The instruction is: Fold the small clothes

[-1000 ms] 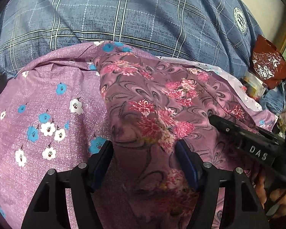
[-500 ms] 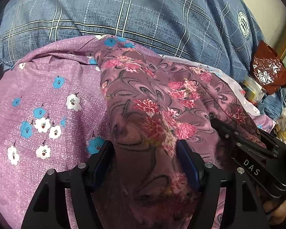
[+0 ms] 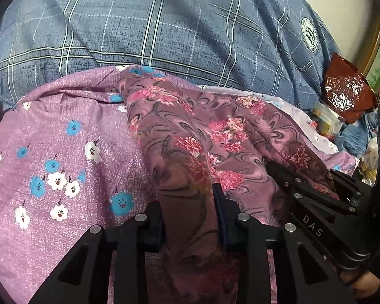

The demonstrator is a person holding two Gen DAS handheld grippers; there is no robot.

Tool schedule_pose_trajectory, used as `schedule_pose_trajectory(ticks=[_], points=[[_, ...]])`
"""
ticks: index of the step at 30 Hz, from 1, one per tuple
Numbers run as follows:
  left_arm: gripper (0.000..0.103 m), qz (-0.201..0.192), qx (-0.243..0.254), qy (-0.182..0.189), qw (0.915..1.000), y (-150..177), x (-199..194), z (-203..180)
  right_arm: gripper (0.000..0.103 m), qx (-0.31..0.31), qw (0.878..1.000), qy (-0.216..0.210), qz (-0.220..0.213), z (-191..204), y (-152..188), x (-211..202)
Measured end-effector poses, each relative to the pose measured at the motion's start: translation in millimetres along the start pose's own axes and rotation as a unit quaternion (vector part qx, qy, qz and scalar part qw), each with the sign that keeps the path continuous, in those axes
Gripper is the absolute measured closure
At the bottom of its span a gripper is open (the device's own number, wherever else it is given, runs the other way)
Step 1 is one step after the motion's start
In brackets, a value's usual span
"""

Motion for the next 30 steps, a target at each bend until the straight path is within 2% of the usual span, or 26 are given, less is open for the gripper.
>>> schedule_pose_trajectory(ticks=[13,30], points=[[0.076,-0.014,0.001,0.013,0.9998,-1,-25,-2,0.080,-0.007,1.000,0.012,-0.010,3,1,-14],[0.076,-0.046,0.005,0.024,0.9986,6,-84,-1,0.080,-0.005,0.998,0.025,-0.056,12,-1,-61]])
Point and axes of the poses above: each gripper's, at about its wrist camera, not at the fingertips, and x roughly the way its jaws point, z to its left, y to its underside, the point moved 1 cm from there along x, roughly the way its jaws point, and after that the axes turned 1 degree about -z, right-handed, at the moved point
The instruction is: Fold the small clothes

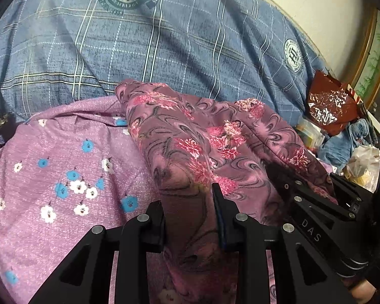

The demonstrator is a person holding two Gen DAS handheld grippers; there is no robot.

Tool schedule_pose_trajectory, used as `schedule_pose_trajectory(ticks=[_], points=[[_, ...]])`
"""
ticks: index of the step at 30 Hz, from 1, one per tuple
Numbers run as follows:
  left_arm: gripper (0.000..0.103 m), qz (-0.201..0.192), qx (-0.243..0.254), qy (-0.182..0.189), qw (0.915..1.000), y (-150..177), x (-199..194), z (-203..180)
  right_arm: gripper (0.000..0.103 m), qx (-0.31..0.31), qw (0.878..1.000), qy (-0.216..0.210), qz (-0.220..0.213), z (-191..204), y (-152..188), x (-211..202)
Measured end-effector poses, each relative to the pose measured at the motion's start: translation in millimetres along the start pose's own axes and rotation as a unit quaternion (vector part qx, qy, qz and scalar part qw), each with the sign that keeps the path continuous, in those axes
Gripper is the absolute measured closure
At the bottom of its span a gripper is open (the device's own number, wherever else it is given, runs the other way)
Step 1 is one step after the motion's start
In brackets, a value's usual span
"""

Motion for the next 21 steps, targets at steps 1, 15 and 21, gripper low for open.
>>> schedule_pose_trajectory(ticks=[1,15,21], points=[[0.076,-0.002,-0.001,0.001,1.0000,0,-4,1,0.080,0.001,1.000,0.000,-0.003,1,-1,-4],[0.076,0.035,-0.004,-0.027,0.9990,16,-5,27,0.080,-0.008,0.999,-0.012,0.032,28,-3,-1],[0.075,0.049,-0.021,-0.023,0.9983,15,5,34,0.073,-0.011,0.995,-0.050,0.087,32,3,26]])
Point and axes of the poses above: each gripper's, at about its wrist camera, not at the fingertips, and x roughly the way its jaws point, z to its left, y to its underside, the point moved 1 cm from there along x, roughly the way its jaws point, and after that the axes turned 1 degree about -z, right-handed, at the moved point
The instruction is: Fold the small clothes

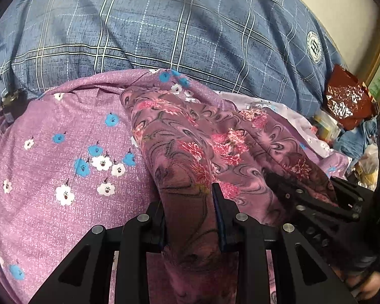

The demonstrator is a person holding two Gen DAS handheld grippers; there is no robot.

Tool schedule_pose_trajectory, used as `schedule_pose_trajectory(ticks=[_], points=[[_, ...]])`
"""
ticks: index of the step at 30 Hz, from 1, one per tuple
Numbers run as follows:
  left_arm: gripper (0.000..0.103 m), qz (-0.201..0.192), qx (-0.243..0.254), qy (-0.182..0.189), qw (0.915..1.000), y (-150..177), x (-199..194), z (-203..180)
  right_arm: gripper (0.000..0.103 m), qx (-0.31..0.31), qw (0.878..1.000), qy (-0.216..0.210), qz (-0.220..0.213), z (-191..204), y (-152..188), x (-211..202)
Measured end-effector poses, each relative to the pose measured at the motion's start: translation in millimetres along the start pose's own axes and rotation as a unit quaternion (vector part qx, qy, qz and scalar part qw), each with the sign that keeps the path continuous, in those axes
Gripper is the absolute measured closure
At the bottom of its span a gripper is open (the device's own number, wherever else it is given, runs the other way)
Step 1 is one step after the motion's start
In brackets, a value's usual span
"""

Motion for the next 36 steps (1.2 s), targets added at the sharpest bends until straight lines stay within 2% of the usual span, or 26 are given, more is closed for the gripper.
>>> schedule_pose_trajectory(ticks=[2,4,8,10,12,15,16,17,18,19,22,25,28,36], points=[[0.075,0.002,-0.001,0.002,1.0000,-1,3,0,0.062,0.010,1.000,-0.030,0.002,-8,-2,-2],[0.074,0.003,0.002,-0.003,1.0000,-2,6,1,0.056,0.038,0.997,-0.063,-0.002,-25,-4,-5],[0.070,0.010,0.004,-0.011,0.9999,-2,14,2,0.037,0.129,0.985,-0.113,-0.025,-68,-4,-9],[0.068,0.014,0.001,-0.012,0.9998,-2,17,4,0.034,0.184,0.971,-0.145,-0.037,-89,-3,-7],[0.068,0.017,-0.006,-0.007,0.9998,-3,20,6,0.034,0.225,0.958,-0.178,-0.028,-101,-3,5],[0.069,0.011,-0.008,-0.004,0.9999,-5,21,6,0.034,0.236,0.954,-0.186,-0.007,-100,-5,26],[0.071,0.007,-0.007,-0.003,0.9999,-5,21,5,0.034,0.233,0.955,-0.183,0.005,-96,-5,33],[0.073,0.003,-0.005,-0.002,1.0000,-5,20,4,0.041,0.231,0.956,-0.179,0.017,-92,-6,40],[0.074,-0.001,-0.003,0.000,1.0000,-5,18,4,0.051,0.229,0.956,-0.182,0.026,-87,-5,45],[0.076,-0.004,0.000,0.002,1.0000,-5,17,4,0.070,0.221,0.958,-0.182,0.026,-82,-5,46],[0.078,-0.020,-0.001,0.013,0.9997,-7,6,3,0.083,0.188,0.970,-0.153,-0.013,-70,-11,24],[0.078,-0.041,-0.002,0.030,0.9987,-11,-14,5,0.084,0.166,0.976,-0.131,-0.058,-59,-18,-5],[0.078,-0.066,0.006,0.041,0.9970,-15,-39,6,0.084,0.155,0.975,-0.125,-0.098,-55,-22,-32],[0.078,-0.127,0.014,0.062,0.9898,-11,-119,27,0.084,0.138,0.953,-0.168,-0.209,-38,-31,-108]])
Point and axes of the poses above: each gripper's, at about its wrist camera, not at the fingertips, and x roughly the way its jaws point, z to its left, y to its underside, the point moved 1 cm from there along x, roughly the way its jaws point, and after that the axes turned 1 degree about -z, right-handed, at the moved point
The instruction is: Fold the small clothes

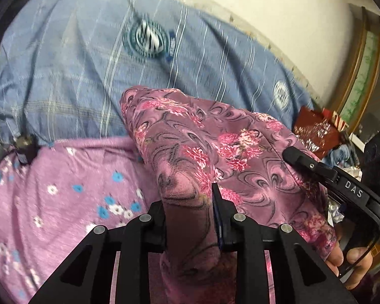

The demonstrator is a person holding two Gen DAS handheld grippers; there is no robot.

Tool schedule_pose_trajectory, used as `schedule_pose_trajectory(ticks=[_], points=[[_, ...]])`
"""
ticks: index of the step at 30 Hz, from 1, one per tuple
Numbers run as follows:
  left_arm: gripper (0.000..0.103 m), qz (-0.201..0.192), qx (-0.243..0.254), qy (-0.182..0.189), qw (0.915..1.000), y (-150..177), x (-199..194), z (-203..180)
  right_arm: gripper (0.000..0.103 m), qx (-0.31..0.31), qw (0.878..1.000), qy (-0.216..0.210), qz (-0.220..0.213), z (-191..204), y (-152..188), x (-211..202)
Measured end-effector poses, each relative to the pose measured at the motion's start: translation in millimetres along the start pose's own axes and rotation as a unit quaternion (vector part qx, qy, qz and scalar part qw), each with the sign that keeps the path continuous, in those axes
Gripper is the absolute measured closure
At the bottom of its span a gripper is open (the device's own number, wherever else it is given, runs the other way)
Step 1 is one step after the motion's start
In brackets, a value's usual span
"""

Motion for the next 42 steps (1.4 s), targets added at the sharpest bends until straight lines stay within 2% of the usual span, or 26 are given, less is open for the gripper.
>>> schedule_pose_trajectory(ticks=[3,5,9,14,19,23,25,28,30,31,33,35,37,40,42], points=[[0.078,-0.009,0.011,-0.006,0.9999,-1,-26,6,0.084,-0.012,0.999,-0.019,-0.022,19,-3,-14],[0.078,-0.005,0.010,-0.014,0.9998,2,-38,15,0.084,-0.011,0.999,-0.041,-0.017,31,-2,-23],[0.078,0.012,-0.005,-0.030,0.9995,14,-62,37,0.084,-0.010,0.998,-0.069,0.008,52,7,-21],[0.078,0.047,0.007,-0.065,0.9968,42,-90,49,0.084,0.002,0.994,-0.087,0.064,70,34,-5],[0.078,0.117,0.006,-0.098,0.9883,84,-82,64,0.085,-0.015,0.989,-0.065,0.130,84,79,16],[0.077,0.136,0.019,-0.116,0.9838,99,-79,66,0.087,-0.005,0.985,-0.032,0.172,74,108,34],[0.076,0.136,0.017,-0.112,0.9842,100,-83,67,0.087,0.000,0.983,-0.016,0.183,67,116,38],[0.066,0.143,0.006,-0.120,0.9825,99,-73,73,0.086,-0.001,0.981,0.009,0.196,53,125,48],[0.058,0.147,0.008,-0.132,0.9802,99,-70,77,0.080,0.005,0.977,0.024,0.211,42,131,55],[0.051,0.148,0.008,-0.139,0.9791,97,-68,79,0.075,0.008,0.974,0.032,0.224,37,136,60],[0.049,0.149,0.004,-0.141,0.9786,93,-65,79,0.071,0.003,0.971,0.046,0.236,32,139,64],[0.049,0.148,-0.002,-0.143,0.9786,85,-60,77,0.067,-0.002,0.970,0.048,0.237,30,135,62],[0.049,0.131,-0.001,-0.150,0.9799,76,-67,80,0.066,-0.010,0.975,0.054,0.216,30,123,53],[0.050,0.080,0.005,-0.179,0.9807,62,-86,75,0.056,-0.002,0.986,0.059,0.154,26,101,36],[0.050,0.053,0.011,-0.189,0.9804,60,-92,70,0.057,0.010,0.993,0.033,0.117,27,91,26]])
Point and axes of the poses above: each gripper's, at about its wrist camera, not at the fingertips, and x roughly the way its jaws point, z to its left, y to its underside, the point moved 1 cm from there along x, roughly the way its jaws point, and after that the axes turned 1 degree about -z, right-handed, at the moved point
